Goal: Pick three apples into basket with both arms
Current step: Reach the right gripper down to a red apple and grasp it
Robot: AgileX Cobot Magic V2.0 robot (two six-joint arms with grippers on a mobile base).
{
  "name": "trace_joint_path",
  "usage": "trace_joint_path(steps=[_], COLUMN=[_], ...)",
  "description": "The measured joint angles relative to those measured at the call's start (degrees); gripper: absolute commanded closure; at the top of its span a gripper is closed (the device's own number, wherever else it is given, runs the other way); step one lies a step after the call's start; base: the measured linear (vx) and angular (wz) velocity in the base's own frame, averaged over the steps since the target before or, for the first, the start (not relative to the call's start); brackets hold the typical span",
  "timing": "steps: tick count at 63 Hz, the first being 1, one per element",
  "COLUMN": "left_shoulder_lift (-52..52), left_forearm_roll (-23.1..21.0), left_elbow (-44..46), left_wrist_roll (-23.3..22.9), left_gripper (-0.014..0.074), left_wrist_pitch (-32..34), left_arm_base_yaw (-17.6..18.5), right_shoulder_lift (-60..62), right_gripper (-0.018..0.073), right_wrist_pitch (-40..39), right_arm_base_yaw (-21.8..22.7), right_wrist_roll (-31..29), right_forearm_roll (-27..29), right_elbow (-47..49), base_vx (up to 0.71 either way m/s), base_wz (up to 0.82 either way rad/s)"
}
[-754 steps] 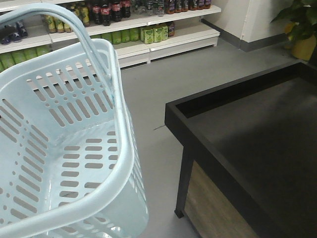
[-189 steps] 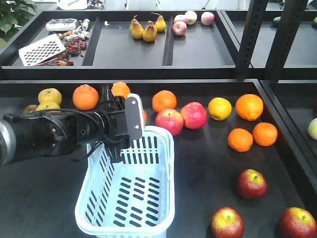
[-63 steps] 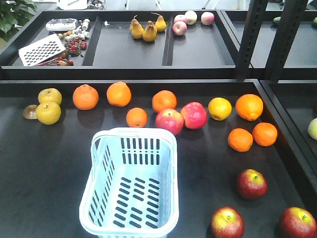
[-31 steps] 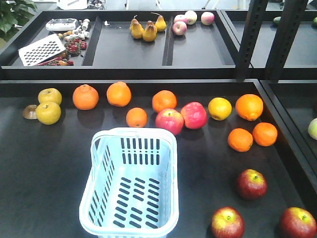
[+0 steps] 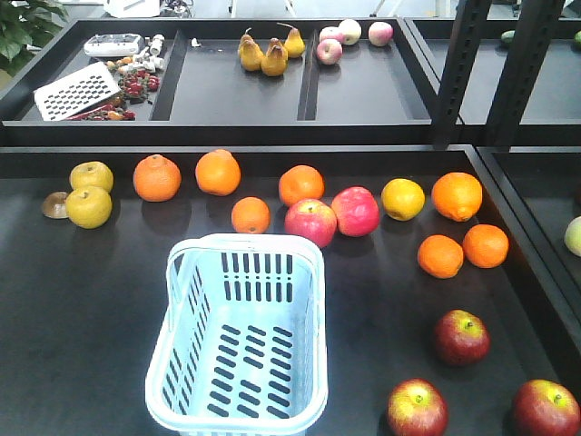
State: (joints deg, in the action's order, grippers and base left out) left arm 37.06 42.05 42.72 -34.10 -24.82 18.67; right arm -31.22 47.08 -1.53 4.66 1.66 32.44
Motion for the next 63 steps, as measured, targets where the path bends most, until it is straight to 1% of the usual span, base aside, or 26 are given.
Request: trace_joint_path(steps=[7,10,16,18,20,23,26,27,33,34,37,45,51,57,63], left_shoulder_lift=[0.00,0.00,0.00,0.00,0.00,0.00,0.00,0.00,0.00,0.00,0.00,0.00,0.00,0.00,0.00], left_forearm_roll=[0.00,0.00,0.00,0.00,0.00,0.00,0.00,0.00,0.00,0.00,0.00,0.00,0.00,0.00,0.00], left_elbow=[0.00,0.00,0.00,0.00,0.00,0.00,0.00,0.00,0.00,0.00,0.00,0.00,0.00,0.00,0.00], left_wrist_roll=[0.00,0.00,0.00,0.00,0.00,0.00,0.00,0.00,0.00,0.00,0.00,0.00,0.00,0.00,0.00], left_gripper=[0.0024,0.0024,0.0024,0.0024,0.0024,0.0024,0.0024,0.0024,0.0024,0.0024,0.0024,0.0024,0.0024,0.0024,0.0024], left_wrist_pitch=[0.00,0.00,0.00,0.00,0.00,0.00,0.00,0.00,0.00,0.00,0.00,0.00,0.00,0.00,0.00], left_arm_base_yaw=[0.00,0.00,0.00,0.00,0.00,0.00,0.00,0.00,0.00,0.00,0.00,0.00,0.00,0.00,0.00], right_shoulder_lift=[-3.39,-4.25,-5.11,-5.25,-5.25,-5.25,-5.25,-5.25,-5.25,-5.25,-5.25,-5.25,-5.25,-6.75,-10.59], right_gripper=[0.0542,0.0511,0.0410,0.0350,0.0317,0.0221,0.0142,0.0102,-0.0070,-0.0117,-0.0172,-0.0164,-0.0155,-0.0146,-0.0141], right_wrist_pitch=[1.00,1.17,1.52,1.61,1.66,1.72,1.72,1.72,1.88,1.88,1.88,1.88,1.88,1.88,1.95], right_arm_base_yaw=[0.00,0.00,0.00,0.00,0.00,0.00,0.00,0.00,0.00,0.00,0.00,0.00,0.00,0.00,0.00], right_wrist_roll=[-0.67,-1.35,-2.54,-2.59,-2.64,-2.70,-2.75,-2.75,-2.81,-2.81,-2.85,-3.05,-4.66,-9.92,-16.79], right_forearm_roll=[-1.18,-1.24,-0.95,-0.83,-0.50,0.01,0.60,0.82,1.01,1.01,1.01,1.01,1.13,2.56,7.19], right_elbow=[0.52,0.52,0.58,0.62,0.62,0.62,0.62,0.62,0.62,0.62,0.62,0.62,0.64,0.70,0.70], base_vx=[0.00,0.00,0.00,0.00,0.00,0.00,0.00,0.00,0.00,0.00,0.00,0.00,0.00,0.00,0.00], base_wz=[0.00,0.00,0.00,0.00,0.00,0.00,0.00,0.00,0.00,0.00,0.00,0.00,0.00,0.00,0.00])
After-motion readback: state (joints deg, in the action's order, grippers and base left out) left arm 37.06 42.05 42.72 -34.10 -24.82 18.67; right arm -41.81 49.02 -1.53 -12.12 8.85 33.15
